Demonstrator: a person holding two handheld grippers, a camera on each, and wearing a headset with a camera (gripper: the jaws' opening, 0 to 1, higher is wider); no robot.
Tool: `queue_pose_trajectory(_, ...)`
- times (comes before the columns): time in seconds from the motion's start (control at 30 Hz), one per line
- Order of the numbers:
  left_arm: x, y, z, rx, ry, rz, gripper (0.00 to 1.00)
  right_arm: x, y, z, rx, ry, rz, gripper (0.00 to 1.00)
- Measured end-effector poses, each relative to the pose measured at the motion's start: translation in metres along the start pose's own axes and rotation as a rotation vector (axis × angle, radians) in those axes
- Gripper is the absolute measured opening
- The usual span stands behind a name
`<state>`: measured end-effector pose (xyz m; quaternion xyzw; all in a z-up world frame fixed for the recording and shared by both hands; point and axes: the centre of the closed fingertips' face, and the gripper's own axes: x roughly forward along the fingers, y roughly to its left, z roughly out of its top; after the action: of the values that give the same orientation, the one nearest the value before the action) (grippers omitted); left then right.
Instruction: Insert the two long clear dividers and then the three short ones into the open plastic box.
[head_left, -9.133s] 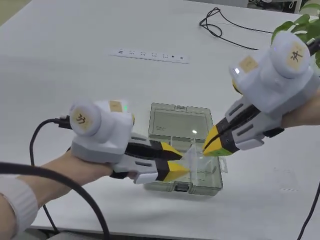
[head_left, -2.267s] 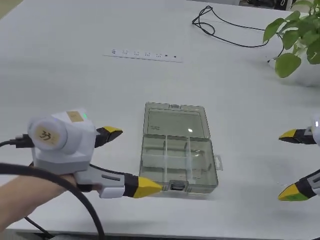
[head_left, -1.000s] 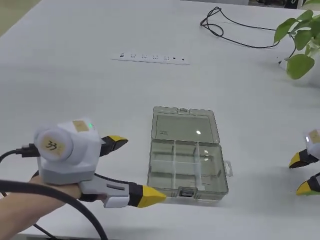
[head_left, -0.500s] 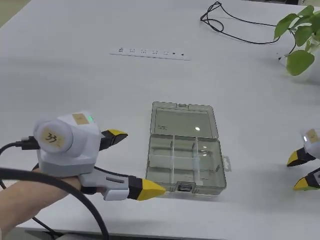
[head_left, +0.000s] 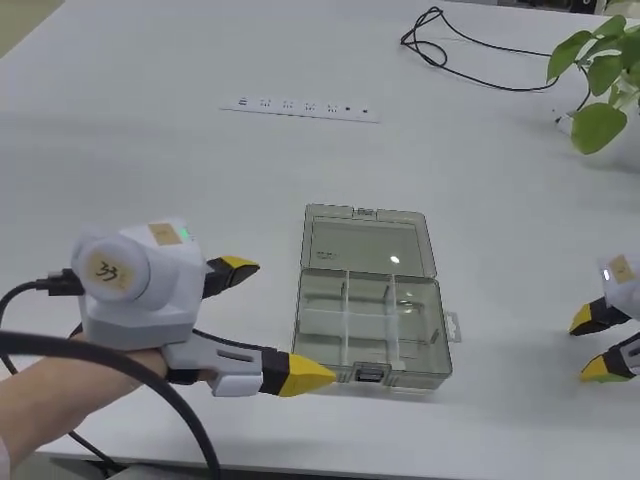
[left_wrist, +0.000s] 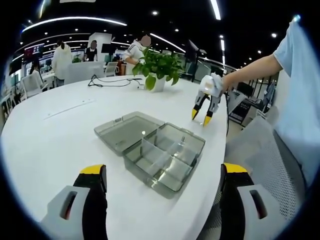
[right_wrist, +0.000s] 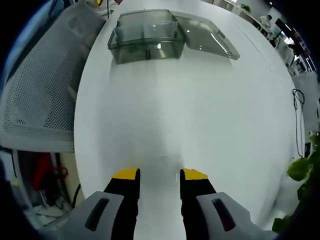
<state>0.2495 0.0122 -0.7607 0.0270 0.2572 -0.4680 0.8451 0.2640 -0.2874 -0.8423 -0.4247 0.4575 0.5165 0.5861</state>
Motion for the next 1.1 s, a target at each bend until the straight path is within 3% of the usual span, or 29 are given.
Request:
queue_pose_trajectory(0.3,-0.001,0.003,0.0,-0.011,0.0,0.013,0.94,-0.011,-0.002,0.031,0.001,-0.086,-0.05,0.32)
queue_pose_trajectory(0.53,0.0,0.006,0.003,-0.021,-0.003,0.018,0.93,-0.026,-0.004,0.076,-0.036,-0.189,-0.109,0.32)
queue_pose_trajectory(0.73,0.002,0.008,0.008,-0.038,-0.013,0.019,0.91,-0.036,-0.008,0.108,-0.077,-0.242,-0.148,0.32)
queue_pose_trajectory(0.9,0.005,0.009,0.009,-0.043,-0.011,0.019,0.87,-0.036,-0.02,0.121,-0.1,-0.276,-0.188,0.32)
queue_pose_trajectory(1.0,0.009,0.008,0.011,-0.057,-0.011,0.016,0.86,-0.043,-0.024,0.137,-0.1,-0.297,-0.227,0.32)
queue_pose_trajectory(1.03,0.01,0.008,0.012,-0.067,-0.013,0.015,0.85,-0.046,-0.03,0.141,-0.091,-0.311,-0.265,0.32)
queue_pose_trajectory(1.1,0.013,0.007,0.015,-0.105,-0.022,0.009,0.84,-0.044,-0.032,0.147,-0.094,-0.317,-0.262,0.32)
